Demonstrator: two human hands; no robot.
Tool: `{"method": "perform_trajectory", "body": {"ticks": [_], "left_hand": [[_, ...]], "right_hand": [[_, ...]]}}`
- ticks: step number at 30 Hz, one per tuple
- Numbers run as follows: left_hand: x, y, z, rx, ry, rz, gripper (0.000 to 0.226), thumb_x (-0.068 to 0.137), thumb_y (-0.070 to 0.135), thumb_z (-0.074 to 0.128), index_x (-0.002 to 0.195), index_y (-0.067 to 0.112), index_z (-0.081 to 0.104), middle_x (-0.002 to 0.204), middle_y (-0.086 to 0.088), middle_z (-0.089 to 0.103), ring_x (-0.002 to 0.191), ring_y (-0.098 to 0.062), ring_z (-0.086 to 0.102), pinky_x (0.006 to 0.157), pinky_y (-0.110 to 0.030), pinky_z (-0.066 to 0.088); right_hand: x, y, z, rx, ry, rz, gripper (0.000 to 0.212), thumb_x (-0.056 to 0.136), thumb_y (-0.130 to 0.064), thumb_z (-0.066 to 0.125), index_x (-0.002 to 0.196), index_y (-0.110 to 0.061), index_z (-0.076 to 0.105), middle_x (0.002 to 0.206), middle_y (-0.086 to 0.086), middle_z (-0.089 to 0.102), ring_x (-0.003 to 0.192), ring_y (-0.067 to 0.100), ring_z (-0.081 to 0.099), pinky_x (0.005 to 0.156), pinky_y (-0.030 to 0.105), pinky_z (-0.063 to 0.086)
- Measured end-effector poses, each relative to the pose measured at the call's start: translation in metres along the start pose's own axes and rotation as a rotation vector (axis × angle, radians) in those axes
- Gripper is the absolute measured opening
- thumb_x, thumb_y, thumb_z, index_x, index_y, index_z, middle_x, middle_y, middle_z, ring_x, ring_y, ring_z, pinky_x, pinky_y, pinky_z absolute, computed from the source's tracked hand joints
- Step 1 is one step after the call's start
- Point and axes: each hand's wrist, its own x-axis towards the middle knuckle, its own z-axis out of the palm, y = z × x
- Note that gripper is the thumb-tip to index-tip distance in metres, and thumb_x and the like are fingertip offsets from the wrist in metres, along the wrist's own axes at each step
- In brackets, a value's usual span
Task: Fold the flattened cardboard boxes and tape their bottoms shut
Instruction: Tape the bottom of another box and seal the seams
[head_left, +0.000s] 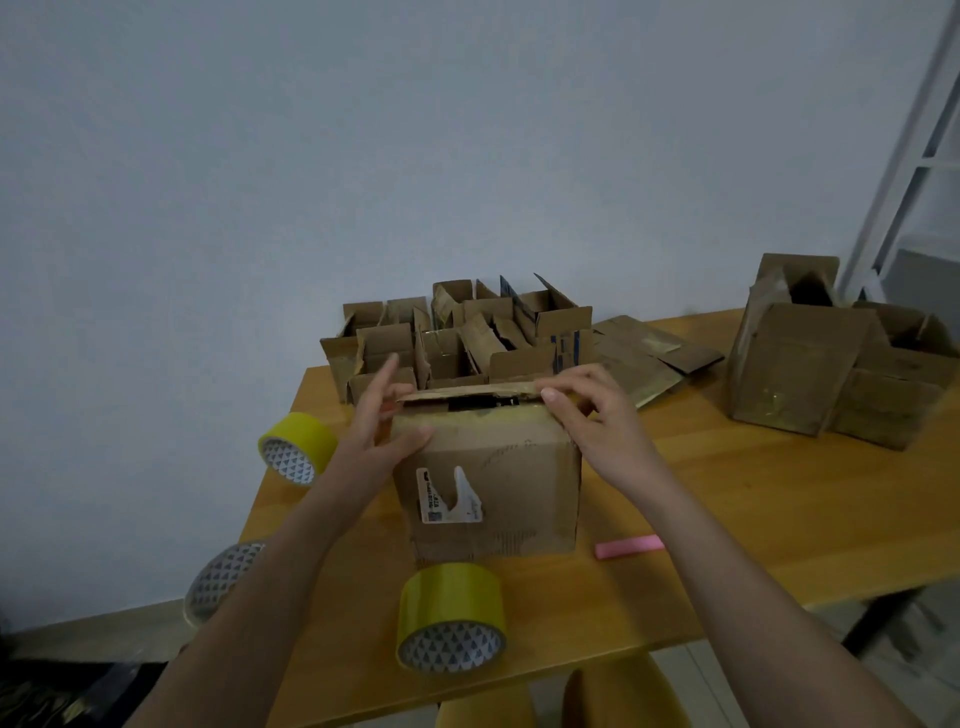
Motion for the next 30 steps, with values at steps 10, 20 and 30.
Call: {"method": "perform_trajectory", "body": {"ticks": [10, 20, 30], "left_hand": [[-0.006, -0.013, 0.011, 0.174, 0.106, 0.205, 0.043, 0.094, 0.041, 0.046, 0.129, 0.020, 0.058, 0.134, 0.009, 0.049, 0.124, 0.003, 0.044, 0.096, -0.009, 0.040], [-0.005, 0.008, 0.003, 0.389, 0.100, 0.228, 0.048, 0.098, 0.030, 0.052, 0.144, 0.030, 0.040, 0.129, 0.002, 0.044, 0.101, -0.007, 0.047, 0.083, -0.010, 0.044], [-0.045, 0.026, -0.007, 0.391, 0.210, 0.187, 0.059, 0.090, 0.041, 0.057, 0.143, 0.022, 0.041, 0.131, 0.007, 0.040, 0.117, -0.003, 0.043, 0.092, -0.013, 0.040]], "right_hand": [[-0.001, 0.007, 0.007, 0.095, 0.036, 0.085, 0.022, 0.099, -0.024, 0.053, 0.105, -0.025, 0.074, 0.113, -0.010, 0.055, 0.103, -0.009, 0.049, 0.082, 0.010, 0.038], [0.002, -0.015, -0.001, -0.259, 0.189, -0.146, 0.013, 0.091, -0.030, 0.066, 0.098, -0.022, 0.073, 0.099, -0.011, 0.057, 0.098, 0.009, 0.055, 0.089, 0.039, 0.052], [-0.056, -0.041, 0.017, -0.134, 0.310, -0.517, 0.015, 0.093, -0.011, 0.057, 0.087, -0.003, 0.068, 0.082, 0.005, 0.061, 0.075, 0.013, 0.054, 0.065, 0.021, 0.042]]}}
